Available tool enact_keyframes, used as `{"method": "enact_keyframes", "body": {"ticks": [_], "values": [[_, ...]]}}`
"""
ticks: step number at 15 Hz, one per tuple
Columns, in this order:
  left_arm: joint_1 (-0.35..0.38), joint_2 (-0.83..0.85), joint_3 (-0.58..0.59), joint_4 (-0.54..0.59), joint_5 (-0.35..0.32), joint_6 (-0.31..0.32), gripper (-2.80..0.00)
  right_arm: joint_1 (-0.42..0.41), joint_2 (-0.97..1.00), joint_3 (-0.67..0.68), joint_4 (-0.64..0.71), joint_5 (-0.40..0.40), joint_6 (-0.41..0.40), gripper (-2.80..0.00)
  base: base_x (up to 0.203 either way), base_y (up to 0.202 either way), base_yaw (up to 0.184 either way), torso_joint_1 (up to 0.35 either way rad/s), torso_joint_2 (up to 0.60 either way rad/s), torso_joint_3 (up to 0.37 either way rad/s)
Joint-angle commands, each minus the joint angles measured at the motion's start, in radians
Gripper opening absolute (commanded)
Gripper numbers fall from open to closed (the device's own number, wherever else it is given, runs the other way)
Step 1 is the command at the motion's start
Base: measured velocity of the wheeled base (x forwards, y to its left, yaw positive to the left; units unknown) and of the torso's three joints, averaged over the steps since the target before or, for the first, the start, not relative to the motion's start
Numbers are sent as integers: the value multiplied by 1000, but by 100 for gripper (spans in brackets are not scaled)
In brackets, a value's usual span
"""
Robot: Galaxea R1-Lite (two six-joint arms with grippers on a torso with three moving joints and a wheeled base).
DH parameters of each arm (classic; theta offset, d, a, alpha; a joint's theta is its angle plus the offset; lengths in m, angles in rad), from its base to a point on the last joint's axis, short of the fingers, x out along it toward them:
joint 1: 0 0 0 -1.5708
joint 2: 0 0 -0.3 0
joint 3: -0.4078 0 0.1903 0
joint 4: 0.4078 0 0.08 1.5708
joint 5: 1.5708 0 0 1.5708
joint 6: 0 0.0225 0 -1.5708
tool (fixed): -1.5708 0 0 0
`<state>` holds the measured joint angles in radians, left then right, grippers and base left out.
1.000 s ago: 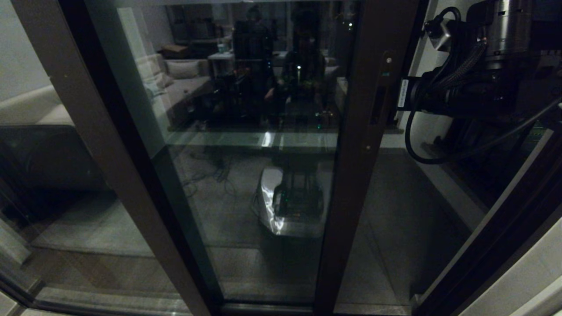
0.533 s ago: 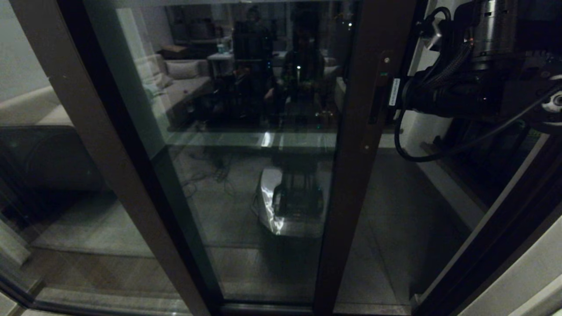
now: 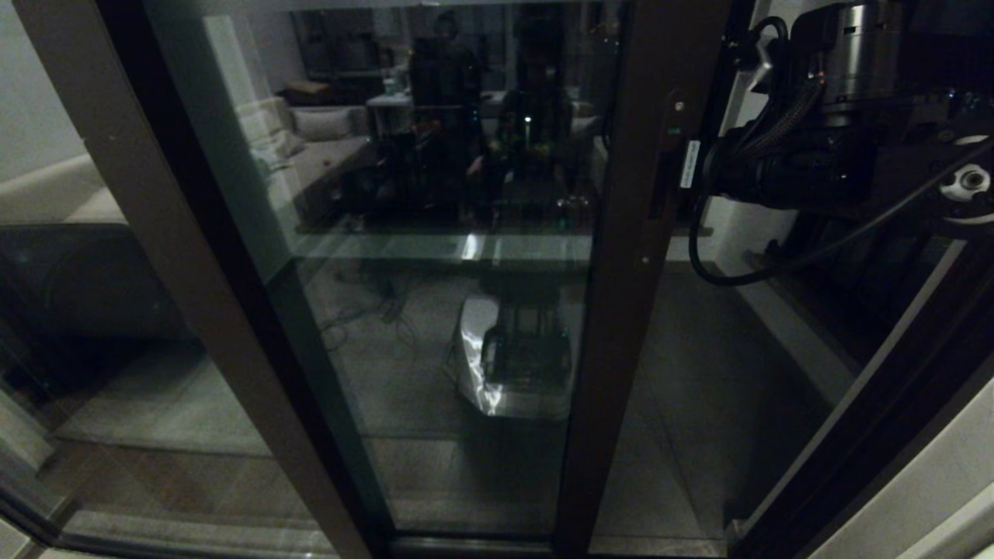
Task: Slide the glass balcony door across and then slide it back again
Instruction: Open the slid door
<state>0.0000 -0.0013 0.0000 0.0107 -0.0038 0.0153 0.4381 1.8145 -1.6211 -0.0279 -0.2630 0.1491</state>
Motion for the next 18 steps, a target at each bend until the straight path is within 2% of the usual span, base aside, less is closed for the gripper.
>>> {"method": "enact_keyframes", "body": {"ticks": [1,13,18], "values": [[0,0,2,0,-1,0,-280,13,12,-11,-6,4,7,-280,0,0,0,0,0,0],[0,0,2,0,-1,0,-280,51,31,-23,-21,1,12,-280,0,0,0,0,0,0],[0,0,2,0,-1,0,-280,93,76,-31,-64,-59,13,-280,0,0,0,0,0,0]]}}
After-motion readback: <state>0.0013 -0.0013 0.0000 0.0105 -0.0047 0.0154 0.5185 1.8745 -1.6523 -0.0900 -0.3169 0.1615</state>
